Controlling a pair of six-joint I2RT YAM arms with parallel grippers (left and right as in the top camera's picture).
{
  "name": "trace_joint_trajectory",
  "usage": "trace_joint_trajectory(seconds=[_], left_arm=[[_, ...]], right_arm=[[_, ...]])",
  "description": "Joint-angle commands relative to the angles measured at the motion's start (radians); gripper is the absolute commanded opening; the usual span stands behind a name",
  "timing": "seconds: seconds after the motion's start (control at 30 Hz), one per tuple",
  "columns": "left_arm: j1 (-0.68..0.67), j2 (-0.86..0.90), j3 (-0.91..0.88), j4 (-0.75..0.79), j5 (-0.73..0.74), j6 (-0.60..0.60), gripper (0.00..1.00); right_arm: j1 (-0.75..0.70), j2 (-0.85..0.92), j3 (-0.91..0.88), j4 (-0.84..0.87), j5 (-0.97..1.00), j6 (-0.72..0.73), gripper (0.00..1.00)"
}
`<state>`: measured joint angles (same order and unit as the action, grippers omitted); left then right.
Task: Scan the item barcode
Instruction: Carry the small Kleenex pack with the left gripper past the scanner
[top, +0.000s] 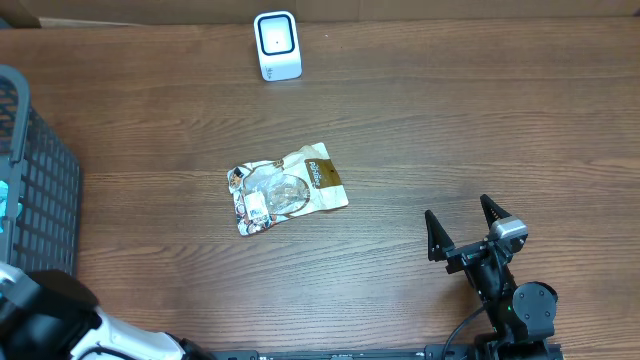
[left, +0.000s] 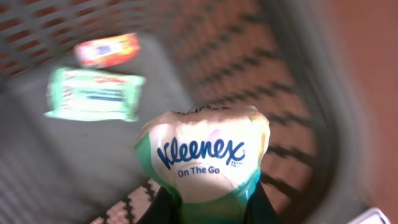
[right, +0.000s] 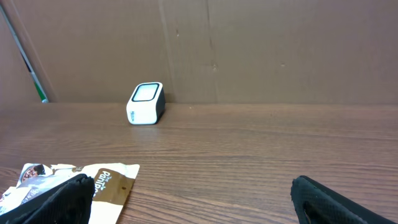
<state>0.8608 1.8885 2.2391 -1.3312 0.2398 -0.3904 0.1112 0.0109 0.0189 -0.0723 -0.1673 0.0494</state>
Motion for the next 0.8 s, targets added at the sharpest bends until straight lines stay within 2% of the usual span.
trace_joint_trajectory(seconds=[0.0,0.17,0.4,0.53,0.77], left_arm=[[-0.107,-0.133,0.062,-0.053,0.071,0.063,0.04],[-0.322,-0.19,0.062,-0.13,0.064,0.105,0.04],[-0.655,-0.159,0.003,-0.187,0.027,0.148,0.04],[-0.814,-0.123,-0.085,-0.158,-0.02,0.147,0.05],[-1.023,0.006,-0.215,-0.066,-0.013,0.143,0.04]], right_arm=[[-0.004,-0.008,-0.011,0.003,0.009,0.002,1.0],[-0.004,-0.008,-0.011,0.003,0.009,0.002,1.0],[-0.004,-0.008,-0.011,0.003,0.009,0.002,1.0],[-0.004,-0.008,-0.011,0.003,0.009,0.002,1.0],[-0.004,-0.008,-0.011,0.003,0.009,0.002,1.0]])
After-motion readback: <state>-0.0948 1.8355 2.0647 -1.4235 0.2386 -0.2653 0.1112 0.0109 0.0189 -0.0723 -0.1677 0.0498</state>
